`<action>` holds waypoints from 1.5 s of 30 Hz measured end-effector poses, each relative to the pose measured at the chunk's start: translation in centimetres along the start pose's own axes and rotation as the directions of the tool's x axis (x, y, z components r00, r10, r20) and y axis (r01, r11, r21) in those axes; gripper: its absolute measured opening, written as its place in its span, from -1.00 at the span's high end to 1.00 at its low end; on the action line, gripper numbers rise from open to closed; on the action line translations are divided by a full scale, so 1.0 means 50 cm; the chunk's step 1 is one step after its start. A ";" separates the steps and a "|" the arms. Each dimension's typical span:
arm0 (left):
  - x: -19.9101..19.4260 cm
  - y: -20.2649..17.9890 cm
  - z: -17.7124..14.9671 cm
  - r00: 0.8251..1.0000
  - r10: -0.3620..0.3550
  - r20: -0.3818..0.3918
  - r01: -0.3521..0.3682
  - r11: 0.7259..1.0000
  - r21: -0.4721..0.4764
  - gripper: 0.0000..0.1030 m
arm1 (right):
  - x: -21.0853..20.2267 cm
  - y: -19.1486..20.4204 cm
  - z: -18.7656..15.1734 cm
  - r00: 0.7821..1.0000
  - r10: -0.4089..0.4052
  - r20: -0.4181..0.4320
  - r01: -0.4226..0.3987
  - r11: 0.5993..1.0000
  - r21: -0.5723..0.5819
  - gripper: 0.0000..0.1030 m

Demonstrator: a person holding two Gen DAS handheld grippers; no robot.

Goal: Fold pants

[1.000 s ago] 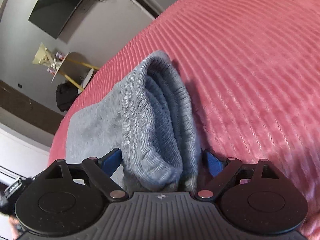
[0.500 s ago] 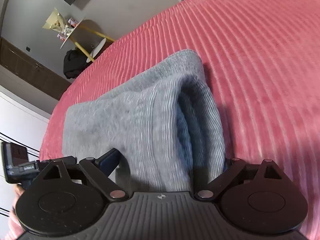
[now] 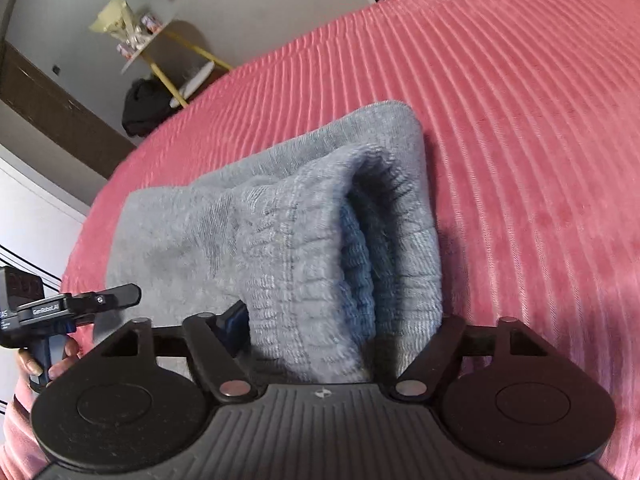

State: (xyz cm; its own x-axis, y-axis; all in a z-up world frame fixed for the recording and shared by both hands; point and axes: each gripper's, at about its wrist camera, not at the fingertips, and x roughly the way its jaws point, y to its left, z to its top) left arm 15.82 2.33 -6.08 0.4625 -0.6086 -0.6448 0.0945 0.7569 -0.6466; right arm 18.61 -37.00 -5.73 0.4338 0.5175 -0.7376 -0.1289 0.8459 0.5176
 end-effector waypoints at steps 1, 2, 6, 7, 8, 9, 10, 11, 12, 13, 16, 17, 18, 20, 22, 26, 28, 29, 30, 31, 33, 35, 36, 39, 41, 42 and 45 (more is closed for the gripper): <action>-0.001 0.014 -0.001 1.000 -0.002 -0.005 0.002 1.000 -0.014 -0.51 | 0.005 0.005 0.008 1.000 0.000 -0.012 0.000 1.000 -0.003 -0.69; 0.001 0.022 -0.003 1.000 -0.019 -0.008 0.019 1.000 -0.014 -0.55 | 0.011 0.011 0.012 1.000 0.002 -0.023 -0.002 1.000 -0.008 -0.79; 0.010 0.006 -0.021 0.999 -0.022 0.047 0.020 0.999 0.040 -0.67 | 0.022 0.017 0.013 0.999 -0.008 -0.041 0.007 1.000 -0.030 -0.89; 0.012 -0.007 -0.029 0.997 0.016 0.079 -0.021 0.998 0.066 -0.39 | 0.021 0.019 0.012 0.999 -0.013 -0.034 0.012 0.999 -0.035 -0.87; 0.012 -0.015 -0.035 0.995 0.032 0.095 -0.040 0.995 0.087 -0.23 | 0.019 0.023 0.007 0.999 -0.035 -0.016 0.034 0.999 -0.042 -0.71; 0.007 -0.022 -0.039 0.994 0.025 0.104 -0.034 0.996 0.087 0.08 | 0.017 0.029 -0.004 0.998 -0.068 0.003 0.068 0.996 -0.059 -0.56; 0.000 -0.028 -0.040 0.993 0.021 0.114 -0.031 0.996 0.079 0.26 | 0.012 0.039 -0.010 0.996 -0.084 0.017 0.085 0.993 -0.083 -0.49; -0.009 -0.038 -0.038 0.991 0.029 0.131 -0.041 0.996 0.085 0.30 | 0.004 0.048 -0.015 0.995 -0.089 0.033 0.092 0.992 -0.088 -0.30; -0.019 -0.051 -0.036 0.988 0.039 0.148 -0.055 0.993 0.100 0.33 | -0.004 0.055 -0.015 0.996 -0.083 0.039 0.086 0.993 -0.082 -0.08; -0.028 -0.063 -0.033 0.985 0.046 0.166 -0.065 0.992 0.112 0.34 | -0.013 0.058 -0.012 0.997 -0.068 0.045 0.071 0.995 -0.066 -0.04; -0.064 -0.086 -0.014 0.977 0.017 0.215 -0.046 0.991 0.128 0.35 | -0.040 0.081 -0.001 0.996 -0.043 0.083 0.048 0.997 -0.061 0.04; -0.075 -0.088 0.000 0.973 0.013 0.229 -0.041 0.992 0.119 0.36 | -0.049 0.087 0.008 0.995 -0.024 0.096 0.030 0.998 -0.062 0.05; -0.084 -0.090 0.015 0.969 0.016 0.248 -0.045 0.993 0.113 0.36 | -0.053 0.094 0.018 0.994 -0.007 0.105 0.013 0.998 -0.057 0.06; -0.097 -0.082 0.045 0.961 0.025 0.277 -0.045 0.997 0.066 0.36 | -0.058 0.110 0.045 0.991 0.019 0.132 -0.011 0.998 -0.062 0.06; -0.098 -0.053 0.077 0.957 0.044 0.288 -0.042 0.999 -0.011 0.24 | -0.056 0.121 0.081 0.986 0.045 0.157 -0.036 0.998 -0.061 0.05; -0.115 0.004 0.086 0.858 0.375 0.351 -0.305 0.922 -0.240 0.01 | -0.042 0.126 0.136 0.982 -0.020 0.189 0.025 0.999 -0.022 -0.47; -0.142 0.029 0.060 0.858 0.367 0.360 -0.293 0.924 -0.244 -0.17 | -0.049 0.114 0.130 0.973 -0.092 0.213 0.084 0.995 0.045 -0.59; -0.150 0.036 0.044 0.873 0.338 0.351 -0.261 0.933 -0.248 -0.19 | -0.062 0.104 0.117 0.966 -0.107 0.236 0.092 0.993 0.073 -0.59; -0.159 0.044 0.021 0.890 0.312 0.332 -0.233 0.938 -0.257 -0.27 | -0.075 0.095 0.102 0.962 -0.106 0.253 0.084 0.992 0.095 -0.59; -0.162 0.048 0.005 0.903 0.296 0.312 -0.215 0.939 -0.270 -0.35 | -0.090 0.086 0.079 0.957 -0.100 0.271 0.070 0.990 0.120 -0.59; -0.165 0.059 -0.045 0.930 0.225 0.292 -0.132 0.943 -0.307 -0.40 | -0.116 0.066 0.021 0.955 -0.078 0.285 0.024 0.982 0.189 -0.59; -0.153 0.071 -0.088 0.948 0.151 0.280 -0.029 0.918 -0.395 -0.43 | -0.133 0.053 -0.039 0.950 -0.006 0.311 -0.073 0.968 0.242 -0.58; -0.146 0.081 -0.102 0.951 0.137 0.278 -0.007 0.906 -0.424 -0.43 | -0.135 0.046 -0.067 0.948 0.026 0.317 -0.119 0.953 0.278 -0.58; -0.137 0.071 -0.106 0.966 0.090 0.240 0.018 0.910 -0.413 -0.42 | -0.123 0.038 -0.107 0.945 0.038 0.325 -0.148 0.935 0.321 -0.50; -0.139 0.055 -0.109 0.963 0.057 0.262 0.046 0.927 -0.371 -0.43 | -0.094 0.024 -0.106 0.958 0.062 0.281 -0.180 0.891 0.418 -0.44; -0.136 0.050 -0.111 0.960 0.063 0.272 0.040 0.933 -0.356 -0.46 | -0.081 0.021 -0.107 0.957 0.076 0.281 -0.202 0.868 0.453 -0.44; -0.117 0.062 -0.119 0.953 0.095 0.287 0.022 0.925 -0.379 -0.45 | -0.065 0.027 -0.107 0.934 0.070 0.350 -0.230 0.867 0.442 -0.43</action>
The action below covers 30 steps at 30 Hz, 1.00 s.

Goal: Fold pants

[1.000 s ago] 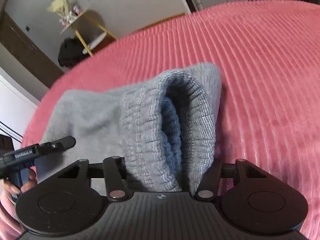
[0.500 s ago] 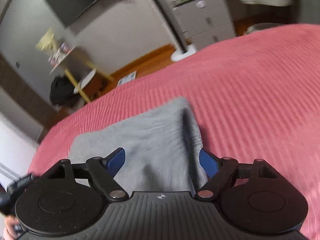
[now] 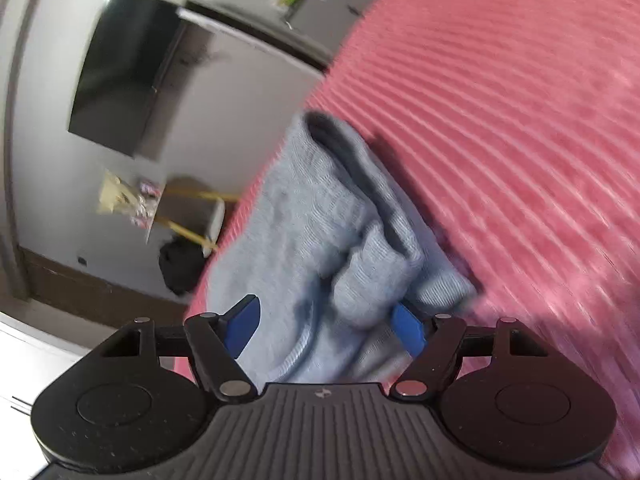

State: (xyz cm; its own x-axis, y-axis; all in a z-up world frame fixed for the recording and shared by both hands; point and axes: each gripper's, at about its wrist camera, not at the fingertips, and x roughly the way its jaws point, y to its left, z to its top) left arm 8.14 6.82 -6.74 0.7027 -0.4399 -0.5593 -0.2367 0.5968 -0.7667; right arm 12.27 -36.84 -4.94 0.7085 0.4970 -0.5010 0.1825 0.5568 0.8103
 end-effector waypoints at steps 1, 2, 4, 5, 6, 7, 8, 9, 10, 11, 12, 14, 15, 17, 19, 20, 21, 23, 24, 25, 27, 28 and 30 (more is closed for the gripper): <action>0.007 0.006 -0.001 1.000 -0.005 -0.010 0.005 1.000 -0.017 -0.44 | 0.012 0.002 0.003 1.000 -0.018 0.005 0.018 1.000 0.006 -0.43; 0.017 0.011 -0.001 1.000 -0.001 -0.016 0.000 0.999 -0.038 -0.44 | 0.024 -0.001 0.005 1.000 -0.020 0.011 0.020 0.999 0.028 -0.43; 0.032 0.008 0.008 1.000 0.026 0.003 -0.026 0.999 -0.045 -0.44 | 0.041 -0.021 0.017 1.000 0.008 0.030 -0.012 0.995 0.103 -0.44; 0.039 0.007 0.011 0.999 0.051 0.016 -0.050 0.997 -0.051 -0.44 | 0.051 -0.024 0.018 0.999 0.021 0.044 -0.027 0.991 0.129 -0.44; 0.034 0.009 0.008 0.998 0.055 0.032 -0.054 0.997 -0.053 -0.41 | 0.061 -0.027 0.018 0.999 0.018 0.049 -0.025 0.989 0.143 -0.44; 0.033 0.007 0.006 0.997 0.061 0.052 -0.058 0.997 -0.058 -0.41 | 0.077 -0.017 0.021 0.998 0.016 0.056 -0.023 0.990 0.141 -0.43; 0.036 0.006 0.007 0.996 0.065 0.059 -0.061 0.996 -0.063 -0.38 | 0.085 -0.011 0.019 0.998 0.010 0.066 -0.018 0.992 0.124 -0.25; 0.036 0.004 0.007 0.996 0.069 0.064 -0.065 0.996 -0.063 -0.24 | 0.092 -0.001 0.016 0.997 -0.021 0.075 0.014 0.995 0.095 -0.03; 0.036 0.003 0.007 0.995 0.076 0.068 -0.072 0.996 -0.058 -0.16 | 0.096 0.006 0.015 0.996 -0.053 0.077 0.048 0.997 0.058 0.22; 0.039 0.002 0.008 0.995 0.078 0.067 -0.075 0.996 -0.044 -0.14 | 0.096 0.009 0.008 0.995 -0.061 0.082 0.058 0.998 0.032 0.25; 0.042 0.003 0.009 0.995 0.078 0.064 -0.076 0.996 -0.039 -0.08 | 0.092 0.006 0.003 0.994 -0.062 0.087 0.060 0.998 0.025 0.25; 0.050 0.003 0.015 0.996 0.070 0.055 -0.067 0.996 -0.050 -0.08 | 0.090 -0.002 -0.001 0.994 -0.061 0.091 0.059 0.998 0.026 0.25; 0.045 0.010 0.016 0.997 0.066 0.051 -0.063 0.996 -0.056 -0.07 | 0.089 -0.001 -0.003 0.993 -0.066 0.095 0.064 0.998 0.027 0.24; 0.045 0.015 0.019 0.997 0.059 0.044 -0.057 0.997 -0.056 -0.07 | 0.089 0.003 -0.007 0.992 -0.076 0.104 0.073 0.997 0.036 0.22; 0.044 0.023 0.020 0.998 0.058 0.041 -0.056 0.997 -0.044 -0.04 | 0.094 0.011 -0.008 0.989 -0.097 0.109 0.093 0.995 0.033 0.21; 0.045 0.024 0.021 0.998 0.057 0.040 -0.056 0.998 -0.042 -0.02 | 0.096 0.016 -0.008 0.988 -0.108 0.110 0.105 0.994 0.028 0.21; 0.045 0.026 0.023 0.998 0.056 0.038 -0.054 0.998 -0.044 0.01 | 0.095 0.025 -0.011 0.986 -0.128 0.110 0.127 0.992 0.016 0.23; 0.042 0.033 0.027 0.998 0.051 0.032 -0.049 0.997 -0.065 0.11 | 0.101 0.066 -0.015 0.970 -0.210 0.120 0.220 0.972 -0.084 0.24; 0.038 0.036 0.029 0.998 0.047 0.030 -0.044 0.996 -0.076 0.17 | 0.098 0.088 -0.022 0.961 -0.242 0.134 0.260 0.955 -0.144 0.25; 0.035 0.040 0.028 0.999 0.043 0.030 -0.041 0.996 -0.082 0.24 | 0.099 0.108 -0.028 0.953 -0.265 0.148 0.290 0.937 -0.192 0.26; 0.031 0.045 0.028 0.999 0.040 0.029 -0.037 0.995 -0.091 0.30 | 0.098 0.137 -0.039 0.943 -0.282 0.176 0.321 0.911 -0.259 0.28; 0.029 0.045 0.027 0.999 0.038 0.030 -0.035 0.995 -0.091 0.33 | 0.096 0.145 -0.042 0.942 -0.280 0.185 0.323 0.904 -0.279 0.29; 0.027 0.043 0.026 0.999 0.039 0.034 -0.036 0.996 -0.085 0.36 | 0.091 0.158 -0.046 0.940 -0.279 0.198 0.330 0.891 -0.311 0.29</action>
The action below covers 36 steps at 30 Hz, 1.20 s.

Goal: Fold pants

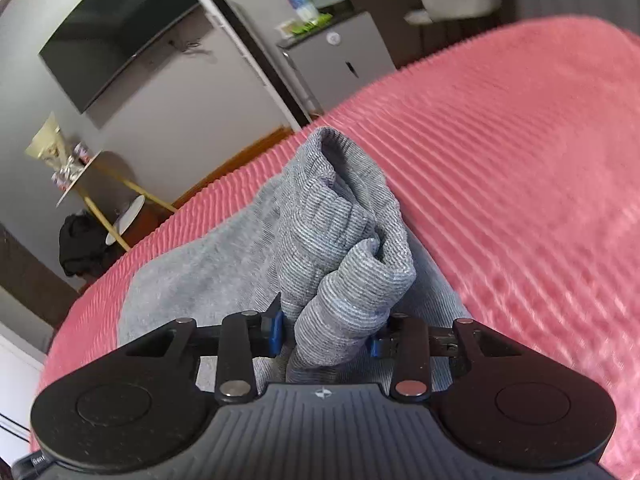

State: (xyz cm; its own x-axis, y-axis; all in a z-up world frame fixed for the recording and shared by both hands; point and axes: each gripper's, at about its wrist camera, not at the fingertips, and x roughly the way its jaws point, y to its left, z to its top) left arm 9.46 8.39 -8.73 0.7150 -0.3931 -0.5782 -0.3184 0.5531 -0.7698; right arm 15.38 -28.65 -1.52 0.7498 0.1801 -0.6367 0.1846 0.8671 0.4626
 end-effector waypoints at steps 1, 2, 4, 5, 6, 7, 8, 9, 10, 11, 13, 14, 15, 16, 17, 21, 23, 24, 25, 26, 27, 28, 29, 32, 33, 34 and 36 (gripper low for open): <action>-0.002 -0.003 -0.001 1.000 0.002 0.003 -0.002 1.000 0.008 0.39 | 0.000 0.003 0.000 1.000 -0.004 -0.001 0.004 1.000 -0.010 0.29; -0.004 -0.005 -0.001 1.000 0.004 0.008 -0.005 1.000 0.019 0.42 | 0.000 0.005 0.002 1.000 -0.008 -0.004 0.007 1.000 -0.014 0.30; -0.011 -0.009 -0.002 1.000 0.003 0.021 -0.004 0.999 0.036 0.53 | -0.004 0.005 0.004 1.000 -0.002 -0.007 0.002 1.000 -0.014 0.31; -0.016 -0.011 -0.003 1.000 -0.001 0.030 0.000 0.999 0.042 0.56 | -0.009 0.004 0.005 1.000 0.006 -0.004 -0.006 1.000 -0.009 0.32; -0.024 -0.013 -0.005 0.999 -0.008 0.040 0.006 0.999 0.047 0.60 | -0.015 -0.001 0.006 1.000 0.023 0.005 -0.023 1.000 -0.002 0.33; -0.034 -0.015 -0.007 0.999 -0.018 0.050 0.016 0.999 0.050 0.64 | -0.025 -0.004 0.005 0.999 0.040 0.015 -0.040 0.999 -0.001 0.33; -0.045 -0.016 -0.009 0.997 -0.032 0.064 0.028 0.998 0.059 0.64 | -0.034 -0.008 0.005 0.998 0.063 0.029 -0.063 0.998 0.002 0.33; -0.053 -0.016 -0.011 0.996 -0.040 0.073 0.034 0.996 0.076 0.64 | -0.046 -0.017 0.001 0.995 0.090 0.045 -0.091 0.996 0.010 0.33; -0.056 -0.016 -0.013 0.996 -0.040 0.076 0.032 0.995 0.095 0.64 | -0.052 -0.026 0.000 0.991 0.116 0.062 -0.117 0.993 0.016 0.33; -0.053 -0.015 -0.015 0.997 -0.029 0.065 0.023 0.994 0.104 0.63 | -0.055 -0.039 -0.003 0.988 0.136 0.077 -0.138 0.990 0.021 0.32; -0.036 -0.010 -0.020 0.998 0.040 0.041 -0.044 0.994 0.102 0.50 | -0.038 -0.063 -0.013 0.992 0.102 0.071 -0.104 0.994 0.027 0.15; -0.031 -0.010 -0.024 0.997 0.070 0.039 -0.074 0.990 0.117 0.45 | -0.027 -0.068 -0.017 0.998 0.043 0.050 -0.044 0.999 0.011 -0.03; -0.031 -0.011 -0.028 0.996 0.078 0.042 -0.083 0.989 0.126 0.40 | -0.019 -0.074 -0.025 0.999 -0.026 0.026 0.026 1.000 -0.011 -0.05; -0.035 -0.013 -0.030 0.995 0.083 0.049 -0.089 0.988 0.125 0.40 | -0.019 -0.085 -0.032 1.000 -0.027 0.013 0.027 1.000 -0.001 -0.06; -0.040 -0.015 -0.032 0.996 0.081 0.050 -0.086 0.989 0.124 0.37 | -0.031 -0.099 -0.037 1.000 0.009 0.024 -0.010 0.999 0.033 -0.12; -0.051 -0.017 -0.042 0.997 0.061 0.044 -0.065 0.991 0.118 0.04 | -0.083 -0.161 -0.042 0.998 0.020 0.059 -0.033 0.972 0.231 -0.41; -0.055 -0.020 -0.052 0.997 0.057 0.055 -0.063 0.991 0.116 0.02 | -0.070 -0.195 -0.046 0.992 0.129 -0.001 -0.121 0.933 0.340 -0.41; -0.059 -0.023 -0.058 0.997 0.053 0.061 -0.060 0.991 0.119 0.02 | -0.056 -0.211 -0.050 0.983 0.180 -0.021 -0.158 0.907 0.390 -0.41; -0.063 -0.025 -0.059 0.997 0.045 0.067 -0.053 0.991 0.121 0.02 | -0.043 -0.222 -0.055 0.975 0.219 -0.034 -0.183 0.883 0.432 -0.41; -0.069 -0.029 -0.062 0.996 0.039 0.076 -0.048 0.992 0.118 0.02 | -0.026 -0.230 -0.058 0.963 0.265 -0.048 -0.213 0.859 0.466 -0.41; -0.077 -0.034 -0.061 0.996 0.036 0.086 -0.046 0.992 0.119 0.02 | -0.013 -0.234 -0.060 0.953 0.297 -0.053 -0.236 0.845 0.481 -0.41; -0.088 -0.037 -0.060 0.994 0.036 0.102 -0.049 0.991 0.122 0.02 | 0.000 -0.237 -0.061 0.946 0.320 -0.057 -0.254 0.838 0.483 -0.41; -0.099 -0.040 -0.058 0.992 0.042 0.122 -0.057 0.991 0.122 0.00 | 0.010 -0.239 -0.057 0.949 0.308 -0.070 -0.239 0.846 0.477 -0.38; -0.126 -0.061 -0.030 0.980 0.088 0.178 -0.121 0.976 0.182 -0.18 | -0.003 -0.235 -0.030 0.971 0.219 -0.091 -0.171 0.912 0.372 -0.37; -0.128 -0.072 -0.018 0.976 0.107 0.190 -0.148 0.965 0.216 -0.19 | -0.014 -0.231 -0.021 0.977 0.189 -0.095 -0.151 0.936 0.317 -0.37; -0.129 -0.084 -0.006 0.973 0.115 0.201 -0.166 0.953 0.255 -0.19 | -0.028 -0.221 -0.010 0.982 0.161 -0.097 -0.132 0.959 0.253 -0.37; -0.122 -0.116 0.018 0.974 0.102 0.202 -0.166 0.928 0.333 -0.20 | -0.062 -0.205 0.011 0.996 0.065 -0.062 -0.056 0.989 0.135 -0.38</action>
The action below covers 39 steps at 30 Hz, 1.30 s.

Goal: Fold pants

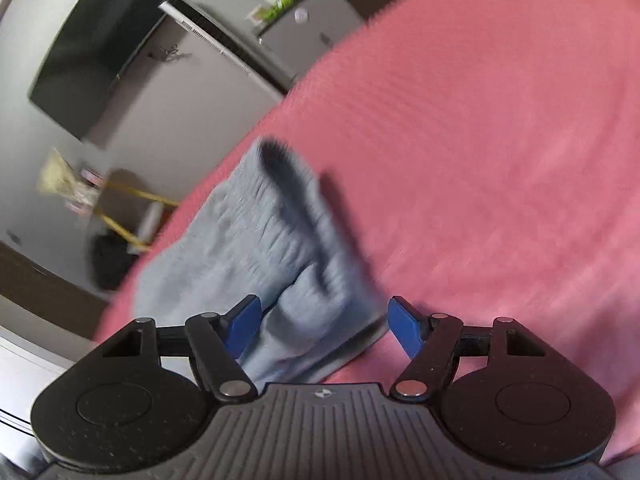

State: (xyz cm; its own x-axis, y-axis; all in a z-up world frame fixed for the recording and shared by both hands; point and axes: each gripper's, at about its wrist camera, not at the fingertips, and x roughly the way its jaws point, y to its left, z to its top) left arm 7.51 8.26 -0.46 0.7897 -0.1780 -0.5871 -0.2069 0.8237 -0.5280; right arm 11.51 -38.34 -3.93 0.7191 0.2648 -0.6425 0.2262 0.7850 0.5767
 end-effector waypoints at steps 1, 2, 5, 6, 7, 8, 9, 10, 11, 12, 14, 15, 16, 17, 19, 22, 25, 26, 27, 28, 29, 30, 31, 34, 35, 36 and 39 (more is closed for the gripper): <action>0.008 -0.015 0.014 1.000 -0.017 0.002 0.017 1.000 0.025 -0.25 | -0.019 0.009 0.007 0.999 -0.016 0.049 0.018 0.999 -0.049 -0.38; 0.023 -0.036 0.028 0.999 -0.038 0.003 0.038 0.998 0.048 -0.27 | -0.035 0.020 0.013 0.994 -0.004 0.105 0.013 0.996 -0.089 -0.38; 0.089 -0.125 0.045 0.997 -0.080 -0.011 0.081 0.986 0.146 -0.40 | -0.022 0.088 0.020 0.988 0.077 0.134 -0.045 0.973 -0.228 0.02; 0.116 -0.155 0.044 0.997 -0.074 -0.014 0.075 0.979 0.188 -0.40 | 0.000 0.124 0.020 0.989 0.081 0.128 -0.041 0.956 -0.292 0.17; 0.143 -0.187 0.040 0.997 -0.069 -0.017 0.071 0.968 0.240 -0.40 | 0.027 0.161 0.018 0.989 0.087 0.121 -0.038 0.933 -0.358 0.21; 0.171 -0.218 0.036 0.998 -0.062 -0.009 0.062 0.953 0.298 -0.41 | 0.066 0.205 0.015 0.989 0.099 0.108 -0.042 0.898 -0.438 0.31; 0.201 -0.244 0.031 0.999 -0.045 0.019 0.035 0.935 0.354 -0.43 | 0.097 0.242 0.013 0.990 0.098 0.097 -0.039 0.872 -0.487 0.32; 0.231 -0.265 0.028 0.999 -0.002 0.045 -0.016 0.919 0.393 -0.43 | 0.136 0.274 0.014 0.992 0.083 0.092 -0.023 0.851 -0.525 0.32; 0.264 -0.279 0.027 0.997 0.048 0.065 -0.070 0.907 0.415 -0.43 | 0.161 0.302 0.013 0.993 0.063 0.104 0.006 0.833 -0.553 0.34; 0.299 -0.287 0.028 0.995 0.076 0.058 -0.093 0.899 0.428 -0.43 | 0.194 0.319 0.014 0.992 0.042 0.118 0.034 0.815 -0.579 0.34; 0.354 -0.284 0.024 0.991 0.125 0.054 -0.135 0.879 0.458 -0.40 | 0.252 0.327 0.016 0.994 -0.017 0.107 0.079 0.793 -0.605 0.34; 0.371 -0.286 0.018 0.986 0.145 0.079 -0.165 0.854 0.494 -0.39 | 0.269 0.320 0.017 0.995 -0.030 0.100 0.085 0.782 -0.618 0.46; 0.383 -0.287 0.012 0.983 0.153 0.105 -0.186 0.821 0.540 -0.50 | 0.282 0.314 0.009 0.992 -0.053 0.112 0.113 0.752 -0.649 0.53; 0.392 -0.287 0.003 0.976 0.165 0.140 -0.216 0.788 0.577 -0.66 | 0.289 0.298 0.002 0.988 -0.061 0.145 0.144 0.718 -0.681 0.56; 0.413 -0.265 0.017 0.965 0.217 0.145 -0.261 0.801 0.539 -1.00 | 0.285 0.276 0.005 0.989 -0.014 0.147 0.111 0.732 -0.672 0.66; 0.410 -0.199 0.069 0.987 0.161 0.011 -0.155 0.931 0.331 -1.00 | 0.277 0.256 0.031 0.982 -0.038 0.187 0.142 0.798 -0.585 1.00; 0.345 -0.178 0.071 0.993 0.119 -0.004 -0.114 0.962 0.248 -0.85 | 0.264 0.281 0.014 0.973 -0.093 0.209 0.203 0.773 -0.602 1.00; 0.324 -0.177 0.065 0.996 0.086 0.004 -0.084 0.962 0.258 -0.85 | 0.253 0.300 0.006 0.969 -0.102 0.224 0.222 0.751 -0.621 0.89; 0.302 -0.176 0.056 0.999 0.035 0.009 -0.036 0.964 0.263 -0.85 | 0.240 0.317 -0.007 0.971 -0.071 0.228 0.204 0.744 -0.636 0.58; 0.291 -0.177 0.043 1.000 0.014 0.015 -0.018 0.964 0.266 -0.86 | 0.227 0.328 -0.017 0.977 -0.023 0.210 0.156 0.749 -0.644 0.40; 0.289 -0.181 0.029 0.999 0.022 0.023 -0.028 0.956 0.291 -0.86 | 0.218 0.333 -0.034 0.985 0.028 0.169 0.091 0.750 -0.655 0.19; 0.296 -0.192 0.013 0.997 0.062 0.037 -0.071 0.936 0.345 -0.86 | 0.223 0.335 -0.043 0.990 0.053 0.128 0.045 0.751 -0.659 0.15; 0.308 -0.199 0.003 0.991 0.122 0.046 -0.130 0.909 0.397 -0.90 | 0.233 0.334 -0.054 0.994 0.049 0.098 0.028 0.753 -0.658 0.15; 0.333 -0.174 -0.004 0.982 0.188 0.020 -0.181 0.906 0.383 -1.00 | 0.254 0.326 -0.073 0.992 0.000 0.124 0.084 0.732 -0.676 0.17; 0.332 -0.161 0.002 0.981 0.192 0.009 -0.183 0.922 0.342 -1.00 | 0.252 0.325 -0.075 0.991 -0.009 0.137 0.102 0.716 -0.690 0.19; 0.329 -0.149 0.009 0.981 0.195 -0.001 -0.184 0.930 0.317 -1.00 | 0.254 0.319 -0.072 0.987 -0.016 0.161 0.126 0.697 -0.706 0.20; 0.298 -0.143 0.013 0.978 0.210 0.010 -0.201 0.921 0.333 -1.00 | 0.233 0.285 -0.066 0.984 -0.013 0.176 0.137 0.687 -0.713 0.66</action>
State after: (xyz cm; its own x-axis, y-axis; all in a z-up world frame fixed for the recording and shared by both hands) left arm 21.13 0.09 -5.02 0.7344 0.0038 -0.6787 -0.1570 0.9738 -0.1643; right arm 20.95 -22.22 -4.87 0.8209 0.1519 -0.5506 -0.2149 0.9753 -0.0513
